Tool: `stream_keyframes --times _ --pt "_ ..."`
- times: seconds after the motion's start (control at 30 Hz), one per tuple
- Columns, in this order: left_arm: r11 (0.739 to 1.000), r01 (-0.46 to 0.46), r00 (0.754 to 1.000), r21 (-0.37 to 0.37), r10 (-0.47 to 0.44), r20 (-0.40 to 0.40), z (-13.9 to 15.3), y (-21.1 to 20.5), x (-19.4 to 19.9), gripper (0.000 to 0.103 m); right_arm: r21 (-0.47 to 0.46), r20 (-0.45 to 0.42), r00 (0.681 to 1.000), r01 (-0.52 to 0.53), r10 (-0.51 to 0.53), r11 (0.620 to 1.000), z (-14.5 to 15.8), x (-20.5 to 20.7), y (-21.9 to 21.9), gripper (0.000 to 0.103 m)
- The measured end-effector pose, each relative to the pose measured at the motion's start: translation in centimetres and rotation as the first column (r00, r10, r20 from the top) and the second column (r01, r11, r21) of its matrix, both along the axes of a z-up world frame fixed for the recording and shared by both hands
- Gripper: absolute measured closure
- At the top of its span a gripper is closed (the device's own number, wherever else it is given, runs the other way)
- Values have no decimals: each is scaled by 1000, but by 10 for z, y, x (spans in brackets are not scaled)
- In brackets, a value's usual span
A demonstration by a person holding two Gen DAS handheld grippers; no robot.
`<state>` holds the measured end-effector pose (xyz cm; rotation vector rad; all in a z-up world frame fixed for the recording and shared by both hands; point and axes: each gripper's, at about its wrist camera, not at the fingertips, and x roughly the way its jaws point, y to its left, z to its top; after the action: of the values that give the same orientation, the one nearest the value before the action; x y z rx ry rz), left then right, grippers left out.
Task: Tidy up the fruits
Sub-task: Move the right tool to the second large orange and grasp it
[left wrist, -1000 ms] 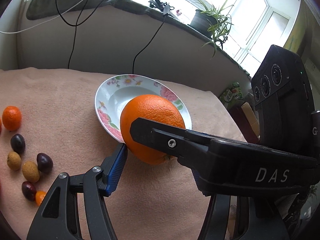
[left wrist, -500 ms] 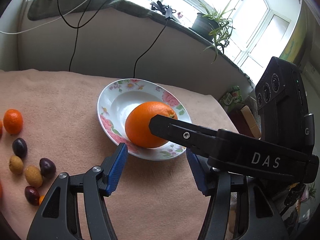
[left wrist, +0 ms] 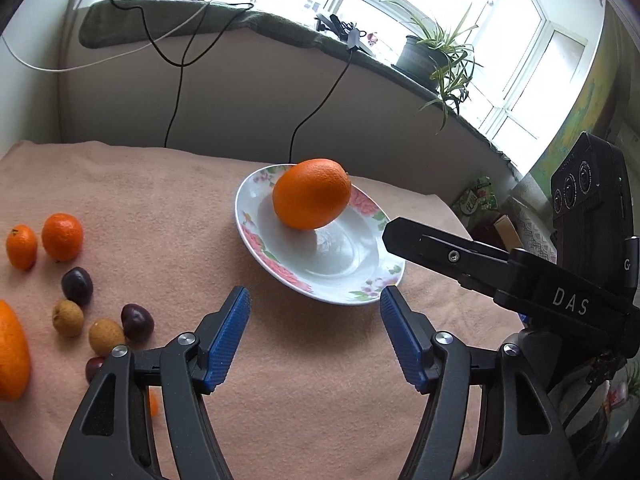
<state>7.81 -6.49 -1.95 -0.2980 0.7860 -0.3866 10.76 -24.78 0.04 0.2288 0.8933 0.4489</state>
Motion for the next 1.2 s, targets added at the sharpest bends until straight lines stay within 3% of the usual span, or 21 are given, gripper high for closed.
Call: stream_keyframes --times 0.1,0.43,0.5,0.53,0.67,1.2 --pt "1000 -12 1000 6 12 0 0 4 -4 21 -6 16 1000 0 0 1000 1 -5 -1 21" --pt "995 -66 997 76 68 -26 -3 19 -19 21 -16 58 998 10 -9 1000 4 -17 -3 16" --pt "992 -84 996 92 87 -24 -3 23 -23 21 -19 59 998 1 0 1000 5 -17 0 10" --pt "991 -93 995 96 96 -22 -3 26 -25 21 -19 62 998 -2 3 1000 5 -18 2 2" --pt "983 -144 989 110 147 -16 -1 42 -34 21 -27 71 997 -31 33 999 7 -20 11 0" --pt "909 -381 922 170 387 -8 -4 127 -71 21 -72 72 974 -209 214 975 8 -26 77 0"
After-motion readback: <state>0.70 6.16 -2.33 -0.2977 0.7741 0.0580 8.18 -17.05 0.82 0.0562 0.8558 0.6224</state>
